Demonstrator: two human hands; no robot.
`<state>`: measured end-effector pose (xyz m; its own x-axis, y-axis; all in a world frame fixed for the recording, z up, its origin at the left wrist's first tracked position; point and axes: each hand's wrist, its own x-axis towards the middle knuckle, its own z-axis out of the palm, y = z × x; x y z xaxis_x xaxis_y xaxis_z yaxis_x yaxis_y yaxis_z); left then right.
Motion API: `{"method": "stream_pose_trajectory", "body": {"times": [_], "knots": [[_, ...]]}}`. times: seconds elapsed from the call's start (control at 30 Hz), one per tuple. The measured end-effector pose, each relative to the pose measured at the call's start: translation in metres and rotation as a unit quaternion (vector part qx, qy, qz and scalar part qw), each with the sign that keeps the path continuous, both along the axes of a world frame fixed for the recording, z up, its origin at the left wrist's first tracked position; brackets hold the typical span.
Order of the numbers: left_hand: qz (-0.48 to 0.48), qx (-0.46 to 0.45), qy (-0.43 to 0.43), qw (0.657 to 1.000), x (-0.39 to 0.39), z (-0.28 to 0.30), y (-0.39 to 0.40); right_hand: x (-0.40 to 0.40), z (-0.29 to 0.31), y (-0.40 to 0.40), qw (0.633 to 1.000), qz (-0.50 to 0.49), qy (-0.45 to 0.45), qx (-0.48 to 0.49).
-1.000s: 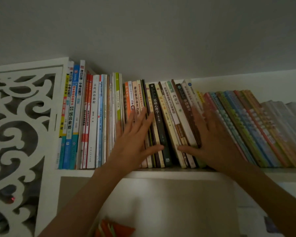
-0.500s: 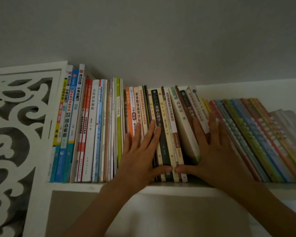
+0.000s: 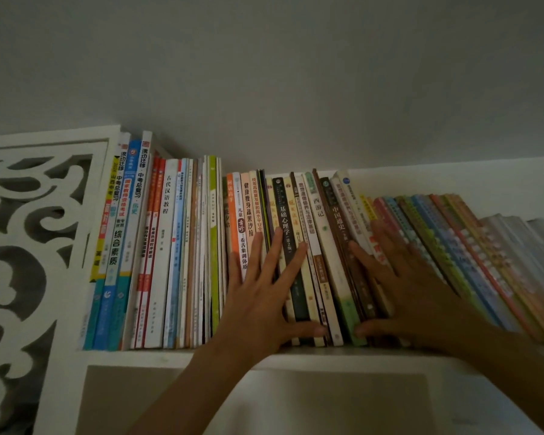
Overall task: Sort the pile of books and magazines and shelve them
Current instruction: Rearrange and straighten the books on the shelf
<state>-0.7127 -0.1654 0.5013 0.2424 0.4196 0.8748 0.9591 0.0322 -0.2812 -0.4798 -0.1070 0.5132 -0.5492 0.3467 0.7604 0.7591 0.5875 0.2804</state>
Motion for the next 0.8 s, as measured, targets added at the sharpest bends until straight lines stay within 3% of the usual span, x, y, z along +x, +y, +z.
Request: {"method": "stream_pose_trajectory", "body": {"times": [0.2,0.4,0.53,0.8], "knots": [[-0.049,-0.011,-0.020,0.999,-0.003,0.006,-0.012,-0.006,-0.002,-0.006,0.996,-0.045,0.013,0.072],[-0.057,0.043,-0.049,0.996,-0.018,0.037,-0.026,-0.047,0.097,-0.031,0.983,0.093,0.149,0.058],[-0.074,0.052,-0.072,0.993,-0.016,0.046,-0.031,-0.075,0.136,-0.026,0.990,0.092,0.090,0.053],[-0.135,0.093,-0.090,0.982,-0.011,0.042,-0.026,-0.083,0.138,-0.025,0.987,0.112,0.075,0.084]]}}
